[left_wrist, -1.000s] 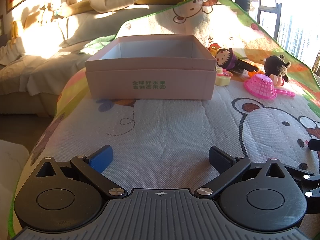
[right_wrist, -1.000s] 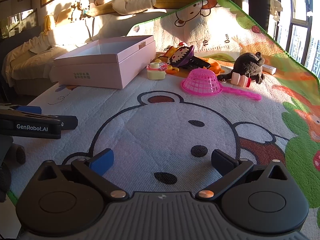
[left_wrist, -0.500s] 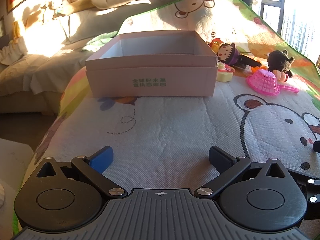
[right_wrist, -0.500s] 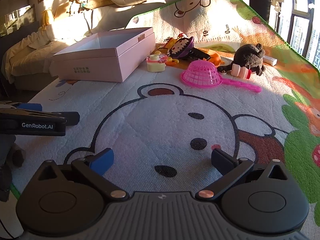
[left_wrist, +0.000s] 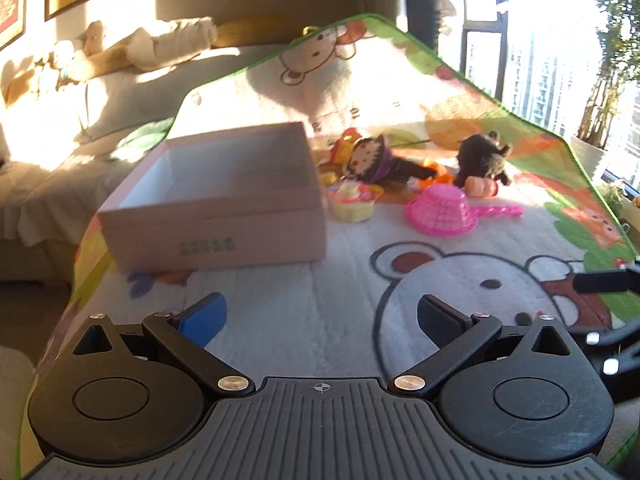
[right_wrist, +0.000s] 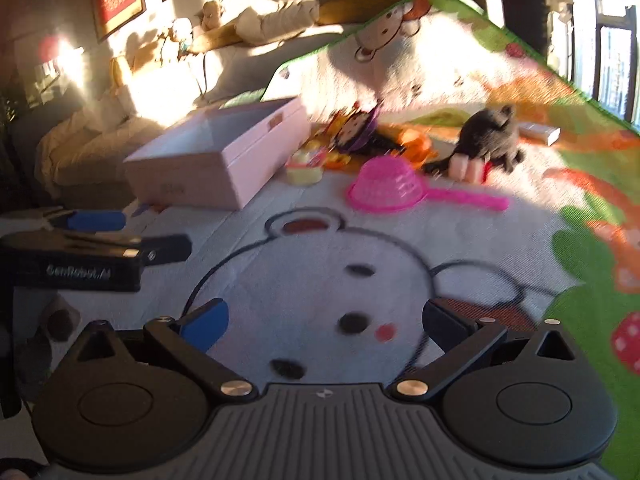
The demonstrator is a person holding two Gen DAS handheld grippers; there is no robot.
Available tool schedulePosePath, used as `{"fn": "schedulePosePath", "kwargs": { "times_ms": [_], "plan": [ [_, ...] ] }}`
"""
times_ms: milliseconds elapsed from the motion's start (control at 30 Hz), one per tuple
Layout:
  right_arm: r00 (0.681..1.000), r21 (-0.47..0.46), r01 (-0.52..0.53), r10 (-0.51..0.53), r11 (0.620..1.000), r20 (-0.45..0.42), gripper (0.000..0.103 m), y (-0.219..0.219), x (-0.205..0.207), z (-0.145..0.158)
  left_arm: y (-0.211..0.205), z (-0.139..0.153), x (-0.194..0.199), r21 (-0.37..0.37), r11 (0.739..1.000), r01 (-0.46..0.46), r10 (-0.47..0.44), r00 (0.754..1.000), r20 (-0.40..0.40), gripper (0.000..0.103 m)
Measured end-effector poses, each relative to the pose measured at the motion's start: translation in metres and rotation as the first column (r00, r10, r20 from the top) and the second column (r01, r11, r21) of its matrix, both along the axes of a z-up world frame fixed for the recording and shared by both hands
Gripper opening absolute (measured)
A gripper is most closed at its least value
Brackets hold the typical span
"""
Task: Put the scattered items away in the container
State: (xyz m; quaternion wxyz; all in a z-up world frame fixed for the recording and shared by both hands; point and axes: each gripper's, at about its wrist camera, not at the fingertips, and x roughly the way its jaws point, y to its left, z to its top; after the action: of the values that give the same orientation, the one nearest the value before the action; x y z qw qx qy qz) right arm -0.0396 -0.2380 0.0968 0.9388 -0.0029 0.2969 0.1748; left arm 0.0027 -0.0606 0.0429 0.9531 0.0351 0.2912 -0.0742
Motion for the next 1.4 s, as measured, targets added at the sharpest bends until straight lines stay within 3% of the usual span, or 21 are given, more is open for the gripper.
{"fn": "schedulePosePath", "kwargs": {
  "times_ms": [100, 233, 367, 467, 633, 900, 1100, 1133, 1233, 1400],
  "plan": [
    [0.99, -0.035, 0.104, -0.101, 0.994, 0.096, 0.103, -0.031, 0.016, 0.017, -0.024, 0.004, 0.014, -0.025, 0.997, 0.072, -0.072, 0.997, 0.006, 0.103],
    [0.978, -0.031, 0.197, -0.195, 0.98, 0.078, 0.103, -0.065, 0.044, 0.025, -0.058, -0.001, 0.032, -0.045, 0.987, 0.153, -0.154, 0.988, -0.003, 0.103],
    [0.967, -0.058, 0.239, -0.233, 0.969, 0.103, 0.103, -0.074, 0.061, 0.021, -0.091, -0.01, 0.061, 0.0, 0.972, 0.235, -0.235, 0.972, -0.017, 0.103],
    [0.952, -0.049, 0.276, -0.266, 0.96, 0.151, 0.103, -0.077, 0.066, 0.018, -0.103, -0.019, 0.089, 0.005, 0.974, 0.227, -0.226, 0.973, -0.048, 0.103],
    [0.933, -0.014, 0.32, -0.312, 0.947, 0.181, 0.103, -0.087, 0.066, 0.01, -0.11, -0.024, 0.129, -0.095, 0.981, 0.171, -0.182, 0.976, -0.118, 0.103],
    [0.886, 0.091, 0.405, -0.415, 0.91, 0.208, 0.103, -0.105, 0.055, -0.014, -0.123, -0.023, 0.145, -0.097, 0.994, 0.06, -0.075, 0.984, -0.159, 0.103],
    [0.865, 0.147, 0.415, -0.439, 0.898, 0.242, 0.103, -0.112, 0.047, -0.014, -0.138, -0.028, 0.156, -0.024, 1.0, 0.003, -0.006, 0.991, -0.133, 0.103],
    [0.863, 0.158, 0.413, -0.44, 0.897, 0.248, 0.103, -0.113, 0.045, -0.014, -0.138, -0.029, 0.157, -0.018, 1.0, 0.001, -0.003, 0.991, -0.131, 0.1],
    [0.859, 0.176, 0.409, -0.442, 0.896, 0.256, 0.103, -0.115, 0.043, -0.014, -0.14, -0.034, 0.159, 0.009, 1.0, 0.009, -0.008, 0.992, -0.126, 0.074],
    [0.857, 0.194, 0.413, -0.452, 0.89, 0.246, 0.103, -0.119, 0.044, -0.016, -0.136, -0.032, 0.157, 0.024, 0.999, 0.021, -0.018, 0.993, -0.118, 0.07]
  ]
}}
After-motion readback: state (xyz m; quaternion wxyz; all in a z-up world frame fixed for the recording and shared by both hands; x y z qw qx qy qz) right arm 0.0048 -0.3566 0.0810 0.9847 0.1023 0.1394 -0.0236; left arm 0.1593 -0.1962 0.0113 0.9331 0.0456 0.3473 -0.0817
